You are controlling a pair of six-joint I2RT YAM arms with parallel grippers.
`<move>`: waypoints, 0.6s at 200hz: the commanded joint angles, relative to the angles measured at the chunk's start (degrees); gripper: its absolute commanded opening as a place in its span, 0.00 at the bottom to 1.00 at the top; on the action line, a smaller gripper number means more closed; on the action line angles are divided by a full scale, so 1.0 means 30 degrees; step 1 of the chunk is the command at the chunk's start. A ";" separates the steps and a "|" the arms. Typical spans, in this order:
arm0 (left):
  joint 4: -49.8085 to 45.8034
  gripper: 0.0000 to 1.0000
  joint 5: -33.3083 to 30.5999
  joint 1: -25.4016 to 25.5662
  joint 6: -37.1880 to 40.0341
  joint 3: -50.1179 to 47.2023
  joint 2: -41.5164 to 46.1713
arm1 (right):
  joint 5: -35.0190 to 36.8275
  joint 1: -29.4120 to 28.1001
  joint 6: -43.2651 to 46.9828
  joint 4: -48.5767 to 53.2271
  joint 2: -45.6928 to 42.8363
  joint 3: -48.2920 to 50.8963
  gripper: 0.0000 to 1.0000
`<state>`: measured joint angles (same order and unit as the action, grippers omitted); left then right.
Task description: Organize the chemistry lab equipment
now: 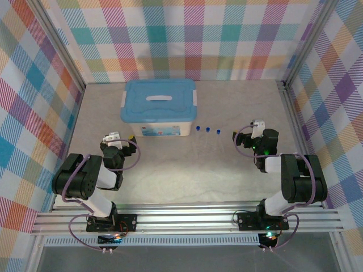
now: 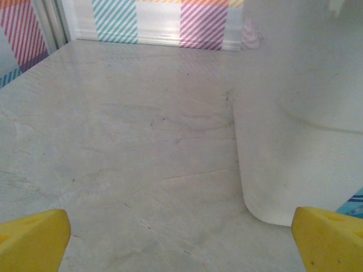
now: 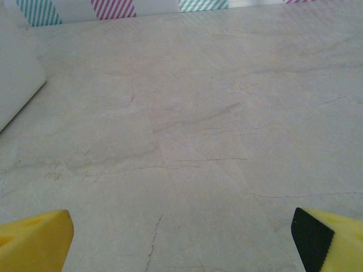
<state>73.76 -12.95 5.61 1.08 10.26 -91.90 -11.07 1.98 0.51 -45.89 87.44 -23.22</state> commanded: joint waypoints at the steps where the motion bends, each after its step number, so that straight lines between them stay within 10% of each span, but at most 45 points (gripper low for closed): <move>1: 0.1196 1.00 0.0051 0.0142 0.0164 -0.0103 -0.0214 | -0.0380 0.0029 0.0056 -0.0700 0.0126 0.0007 0.99; 29: 0.1057 1.00 0.3629 0.0180 0.1615 -0.0052 -0.0221 | -0.0380 0.0045 0.0034 -0.0700 0.0123 0.0007 0.99; 120: 0.1196 1.00 0.2807 0.0171 0.1276 -0.0227 -0.0134 | -0.0334 0.0044 0.0034 -0.0700 0.0120 0.0007 0.99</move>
<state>73.76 -5.19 5.61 4.34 10.26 -92.05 -11.05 1.98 0.51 -45.89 87.44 -23.22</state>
